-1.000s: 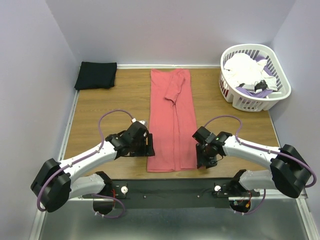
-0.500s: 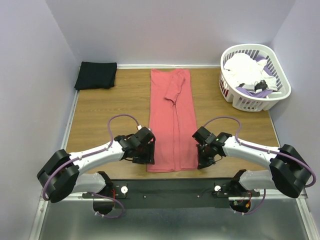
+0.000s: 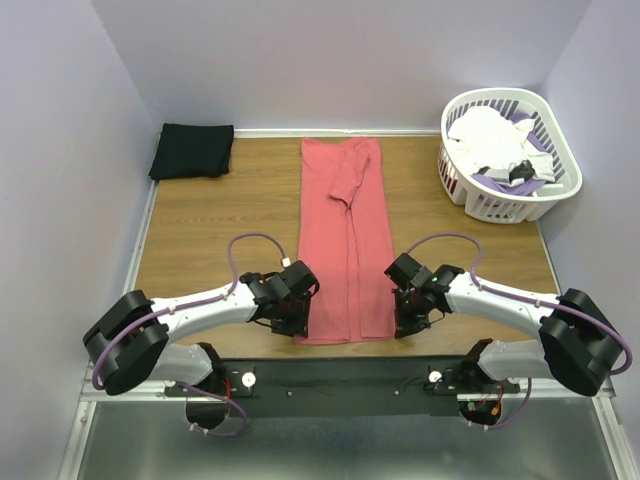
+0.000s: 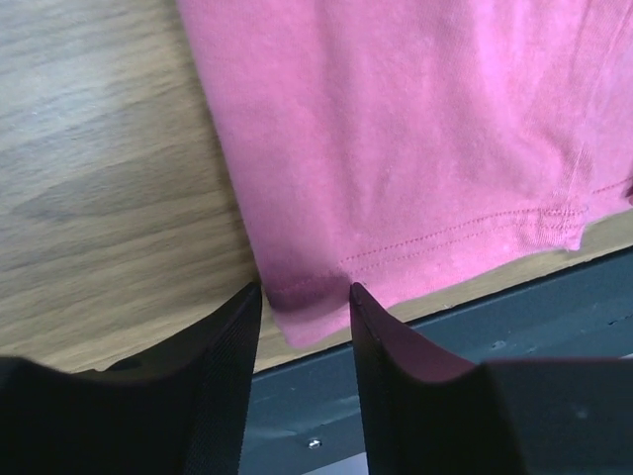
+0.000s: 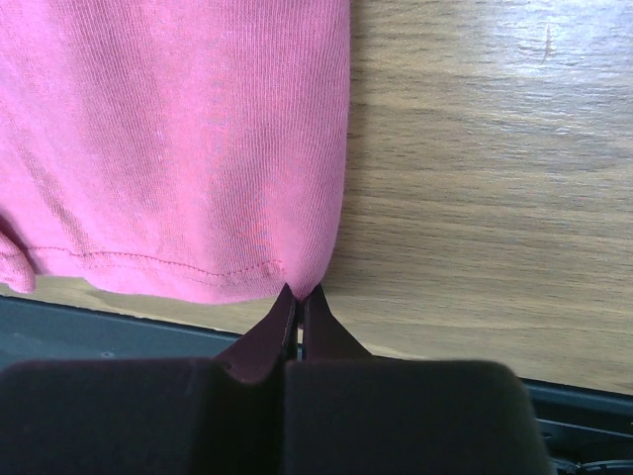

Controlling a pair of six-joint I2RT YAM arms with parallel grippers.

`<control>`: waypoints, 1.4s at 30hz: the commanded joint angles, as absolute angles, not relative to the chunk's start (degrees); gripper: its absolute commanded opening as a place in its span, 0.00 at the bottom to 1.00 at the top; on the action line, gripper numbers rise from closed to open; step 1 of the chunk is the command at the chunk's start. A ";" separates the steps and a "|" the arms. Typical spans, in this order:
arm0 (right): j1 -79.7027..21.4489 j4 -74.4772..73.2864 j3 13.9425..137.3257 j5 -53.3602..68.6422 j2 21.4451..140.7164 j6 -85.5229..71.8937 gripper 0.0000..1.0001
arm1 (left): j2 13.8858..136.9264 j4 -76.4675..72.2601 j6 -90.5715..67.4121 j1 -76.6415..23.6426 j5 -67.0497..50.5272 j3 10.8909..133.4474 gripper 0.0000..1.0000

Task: Fold and stack the t-shirts
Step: Fold the tshirt

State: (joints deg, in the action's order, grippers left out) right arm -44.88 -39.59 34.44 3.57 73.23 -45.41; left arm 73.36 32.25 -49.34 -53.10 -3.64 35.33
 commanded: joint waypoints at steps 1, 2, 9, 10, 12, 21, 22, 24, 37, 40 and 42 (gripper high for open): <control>-44.74 -38.41 33.75 3.25 73.48 -44.83 0.01 | 75.58 33.92 -50.71 -54.84 -4.31 36.12 0.48; -44.74 -38.32 33.75 3.16 73.65 -44.74 0.01 | 75.93 34.10 -50.71 -54.93 -4.05 36.21 0.47; -44.74 -38.41 33.58 3.08 73.39 -44.65 0.01 | 77.17 34.19 -51.15 -55.81 -3.52 36.56 0.29; -44.74 -38.32 33.49 3.34 73.13 -44.82 0.00 | 76.99 34.19 -51.50 -56.07 -3.25 36.56 0.25; -44.74 -38.15 33.31 5.09 72.60 -44.82 0.01 | 76.29 34.10 -52.38 -56.25 -2.99 36.56 0.09; -44.12 -38.93 39.19 2.73 70.13 -44.83 0.00 | 76.90 33.22 -48.70 -54.85 -0.53 42.44 0.00; -43.95 -38.94 40.33 1.77 71.01 -44.56 0.00 | 77.08 32.87 -47.91 -54.23 -0.53 44.63 0.00; -43.16 -38.94 43.76 -1.65 72.76 -43.69 0.00 | 77.52 32.35 -45.10 -50.73 1.84 46.75 0.00; -29.27 -36.74 67.13 -9.84 89.37 -27.70 0.00 | 89.99 21.28 -27.60 -29.89 0.44 66.52 0.00; -27.60 -34.73 71.45 -9.93 93.67 -25.93 0.00 | 95.96 20.04 -25.93 -26.90 -1.30 72.22 0.00; -26.11 -33.76 73.99 -9.58 95.70 -25.32 0.00 | 100.17 19.69 -25.05 -25.67 -1.41 74.52 0.00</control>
State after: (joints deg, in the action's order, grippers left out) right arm -27.73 -35.94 70.32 -7.31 92.29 -29.15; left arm 95.00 22.52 -29.23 -27.62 -0.08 70.89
